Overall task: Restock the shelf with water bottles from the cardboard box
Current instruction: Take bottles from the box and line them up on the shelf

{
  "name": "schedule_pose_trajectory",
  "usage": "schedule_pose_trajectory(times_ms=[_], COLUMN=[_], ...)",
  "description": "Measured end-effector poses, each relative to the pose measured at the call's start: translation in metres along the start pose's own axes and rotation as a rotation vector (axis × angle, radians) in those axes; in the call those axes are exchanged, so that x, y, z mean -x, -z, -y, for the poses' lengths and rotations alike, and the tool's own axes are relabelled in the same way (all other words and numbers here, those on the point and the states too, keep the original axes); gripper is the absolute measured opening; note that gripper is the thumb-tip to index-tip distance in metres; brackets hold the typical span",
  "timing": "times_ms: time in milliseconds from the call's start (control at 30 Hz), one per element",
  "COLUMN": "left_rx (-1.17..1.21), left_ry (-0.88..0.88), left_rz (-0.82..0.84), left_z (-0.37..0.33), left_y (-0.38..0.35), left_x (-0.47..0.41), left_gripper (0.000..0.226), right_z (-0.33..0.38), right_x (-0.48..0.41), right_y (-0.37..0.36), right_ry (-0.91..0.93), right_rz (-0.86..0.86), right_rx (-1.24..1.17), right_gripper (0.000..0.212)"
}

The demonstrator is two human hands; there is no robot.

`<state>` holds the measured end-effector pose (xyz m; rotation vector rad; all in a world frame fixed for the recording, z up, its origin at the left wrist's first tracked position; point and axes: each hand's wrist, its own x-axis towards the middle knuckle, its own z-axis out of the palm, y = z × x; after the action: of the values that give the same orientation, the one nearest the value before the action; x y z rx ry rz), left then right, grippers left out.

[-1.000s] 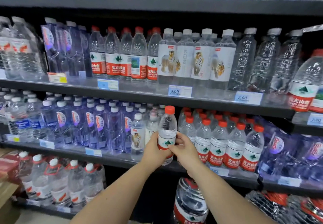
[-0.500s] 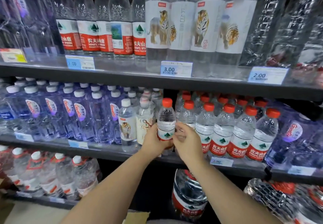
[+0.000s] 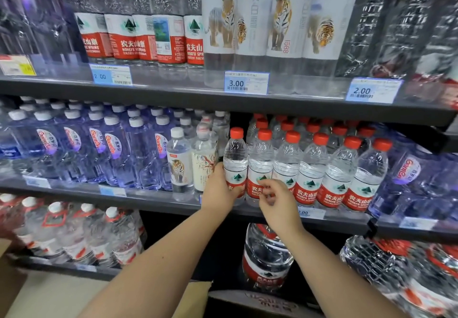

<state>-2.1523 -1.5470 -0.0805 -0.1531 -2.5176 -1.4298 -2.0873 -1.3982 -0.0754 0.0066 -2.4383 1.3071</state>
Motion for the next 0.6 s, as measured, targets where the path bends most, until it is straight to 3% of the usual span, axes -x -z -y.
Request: schedule_pose_trajectory(times_ms=[467, 600], left_rx=[-0.060, -0.173], left_ry=[0.131, 0.166], left_rz=[-0.062, -0.063], left_z=[-0.003, -0.009], left_y=[-0.020, -0.026], left_x=[-0.008, -0.023], left_gripper=[0.045, 0.046], right_z=[-0.009, -0.009], right_x=[0.002, -0.002], right_y=[0.012, 0.014], right_ry=[-0.007, 0.025], right_rz=[0.012, -0.005], right_rx=[-0.028, -0.027], right_gripper=[0.033, 0.030])
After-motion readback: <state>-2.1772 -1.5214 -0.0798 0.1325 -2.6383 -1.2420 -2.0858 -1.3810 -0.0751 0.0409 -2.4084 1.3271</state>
